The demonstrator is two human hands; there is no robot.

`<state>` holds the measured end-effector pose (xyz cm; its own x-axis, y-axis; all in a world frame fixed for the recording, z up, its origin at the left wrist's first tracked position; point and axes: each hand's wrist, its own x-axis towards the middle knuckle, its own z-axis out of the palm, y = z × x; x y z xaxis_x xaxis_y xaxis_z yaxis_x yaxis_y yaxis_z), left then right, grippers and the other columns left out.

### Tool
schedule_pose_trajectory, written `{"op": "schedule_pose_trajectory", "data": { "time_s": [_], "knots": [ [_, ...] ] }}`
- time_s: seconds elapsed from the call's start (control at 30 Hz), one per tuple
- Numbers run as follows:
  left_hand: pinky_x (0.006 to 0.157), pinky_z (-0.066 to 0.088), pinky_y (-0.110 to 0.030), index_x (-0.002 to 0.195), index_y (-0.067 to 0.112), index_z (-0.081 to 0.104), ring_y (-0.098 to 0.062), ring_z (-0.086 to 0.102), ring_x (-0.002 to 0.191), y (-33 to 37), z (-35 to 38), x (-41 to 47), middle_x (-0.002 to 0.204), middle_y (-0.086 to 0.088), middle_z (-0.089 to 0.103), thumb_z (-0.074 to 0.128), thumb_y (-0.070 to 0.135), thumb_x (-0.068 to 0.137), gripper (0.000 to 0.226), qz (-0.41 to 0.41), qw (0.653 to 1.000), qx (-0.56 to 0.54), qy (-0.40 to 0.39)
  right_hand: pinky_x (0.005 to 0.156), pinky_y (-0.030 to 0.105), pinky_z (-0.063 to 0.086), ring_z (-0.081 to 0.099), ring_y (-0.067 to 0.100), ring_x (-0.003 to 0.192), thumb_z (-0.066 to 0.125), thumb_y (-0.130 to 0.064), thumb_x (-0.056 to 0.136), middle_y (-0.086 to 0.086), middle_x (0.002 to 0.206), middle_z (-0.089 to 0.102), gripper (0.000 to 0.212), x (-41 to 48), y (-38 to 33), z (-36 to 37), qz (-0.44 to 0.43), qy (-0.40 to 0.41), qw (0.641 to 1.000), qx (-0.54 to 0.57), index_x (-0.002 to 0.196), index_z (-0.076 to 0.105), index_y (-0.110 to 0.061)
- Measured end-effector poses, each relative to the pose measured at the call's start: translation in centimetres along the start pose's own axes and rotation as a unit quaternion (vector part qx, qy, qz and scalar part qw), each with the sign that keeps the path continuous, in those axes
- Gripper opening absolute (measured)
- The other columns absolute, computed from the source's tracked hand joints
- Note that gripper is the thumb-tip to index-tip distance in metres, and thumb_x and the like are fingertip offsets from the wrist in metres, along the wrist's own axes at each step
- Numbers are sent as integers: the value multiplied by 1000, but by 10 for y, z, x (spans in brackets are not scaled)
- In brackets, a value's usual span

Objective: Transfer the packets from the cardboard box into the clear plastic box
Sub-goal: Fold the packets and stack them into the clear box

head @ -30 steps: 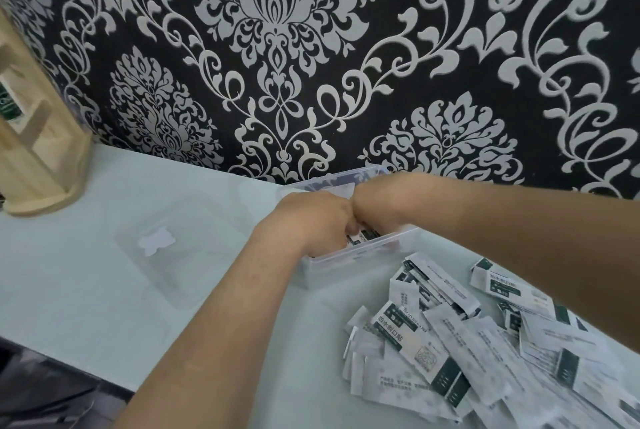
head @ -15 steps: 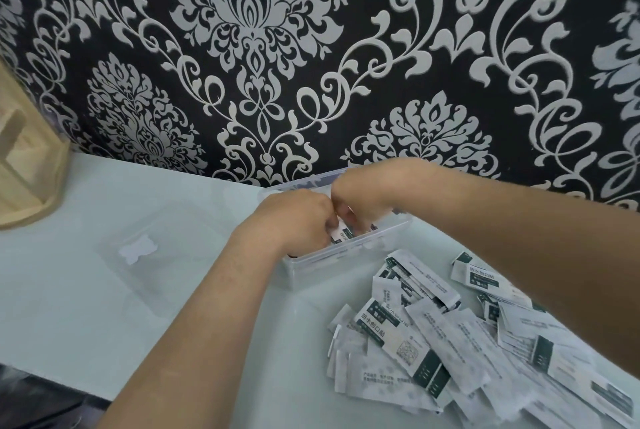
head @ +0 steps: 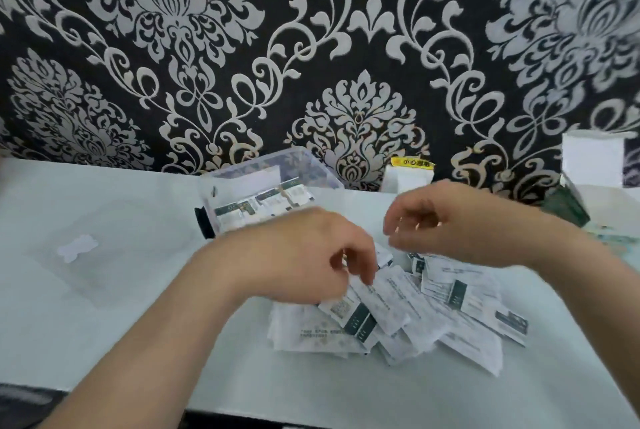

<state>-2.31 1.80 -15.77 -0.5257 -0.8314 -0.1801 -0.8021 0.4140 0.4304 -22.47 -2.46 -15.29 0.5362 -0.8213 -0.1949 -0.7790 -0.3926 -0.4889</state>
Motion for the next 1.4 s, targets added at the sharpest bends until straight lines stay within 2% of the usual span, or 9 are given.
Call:
{"op": "schedule_pose_trajectory", "data": {
  "time_s": [0.1, 0.37, 0.6, 0.7, 0.8, 0.9, 1.07, 1.27, 1.4],
  "knots": [
    [97, 40, -28, 116, 38, 55, -7, 38, 114, 6, 44, 11, 116, 14, 44, 65, 50, 80, 40, 13, 995, 92, -39, 69, 20, 45, 56, 1, 76, 64, -52, 83, -15, 82, 60, 29, -9, 19, 28, 37, 6, 997, -70, 107, 60, -36],
    [73, 39, -31, 95, 29, 30, -15, 43, 101, 6, 80, 25, 107, 6, 38, 51, 73, 78, 51, -50, 980, 188, 41, 84, 33, 44, 54, 21, 105, 70, -54, 76, 1, 114, 53, 65, -19, 26, 76, 45, 35, 991, -124, 128, 44, -26],
    [68, 30, -29, 111, 30, 36, -12, 44, 97, 17, 79, 32, 109, 11, 42, 52, 73, 75, 58, -63, 980, 156, 103, 59, 18, 46, 54, 4, 69, 71, -11, 77, -7, 83, 60, 62, -10, 37, 72, 74, 84, 984, 140, 133, 50, -28],
    [69, 34, -26, 108, 31, 34, -8, 42, 95, 24, 78, 35, 106, 12, 36, 61, 73, 69, 63, -66, 981, 101, 151, 56, 21, 42, 56, 8, 61, 64, 0, 80, 0, 72, 64, 39, -11, 41, 64, 93, 76, 942, 315, 114, 66, -19],
    [68, 35, -23, 109, 32, 32, -6, 42, 93, 28, 75, 35, 108, 13, 32, 64, 71, 68, 64, -39, 975, 75, 207, 59, 32, 47, 60, 24, 71, 56, 5, 84, 22, 82, 64, 15, -13, 43, 58, 94, 37, 856, 508, 95, 66, 5],
    [70, 41, -24, 109, 31, 38, -7, 41, 95, 31, 74, 35, 108, 14, 35, 60, 70, 68, 61, 6, 967, 80, 241, 53, 28, 43, 53, 22, 60, 51, 2, 81, 16, 74, 52, 7, -12, 40, 57, 128, 36, 775, 618, 80, 58, 0],
    [56, 48, -33, 99, 17, 53, -17, 48, 84, 34, 79, 35, 95, 3, 52, 63, 40, 72, 38, 78, 929, 145, 330, 61, 34, 44, 53, 22, 63, 45, -3, 77, 12, 71, 53, 13, -14, 36, 65, 107, -1, 668, 737, 86, 54, -5],
    [59, 50, -36, 91, 11, 65, -25, 57, 84, 33, 86, 37, 92, -5, 61, 64, 29, 78, 23, 133, 901, 202, 360, 70, 34, 46, 52, 22, 79, 48, -16, 83, 12, 85, 52, 21, -16, 41, 65, 68, -58, 640, 763, 101, 55, -6],
    [72, 51, -35, 96, 13, 68, -20, 58, 96, 31, 82, 38, 104, 0, 63, 65, 35, 82, 26, 135, 922, 113, 346, 58, 32, 56, 61, 23, 68, 47, -3, 87, 17, 79, 62, 19, -20, 36, 57, 68, 54, 669, 738, 101, 57, 3]
  ]
}}
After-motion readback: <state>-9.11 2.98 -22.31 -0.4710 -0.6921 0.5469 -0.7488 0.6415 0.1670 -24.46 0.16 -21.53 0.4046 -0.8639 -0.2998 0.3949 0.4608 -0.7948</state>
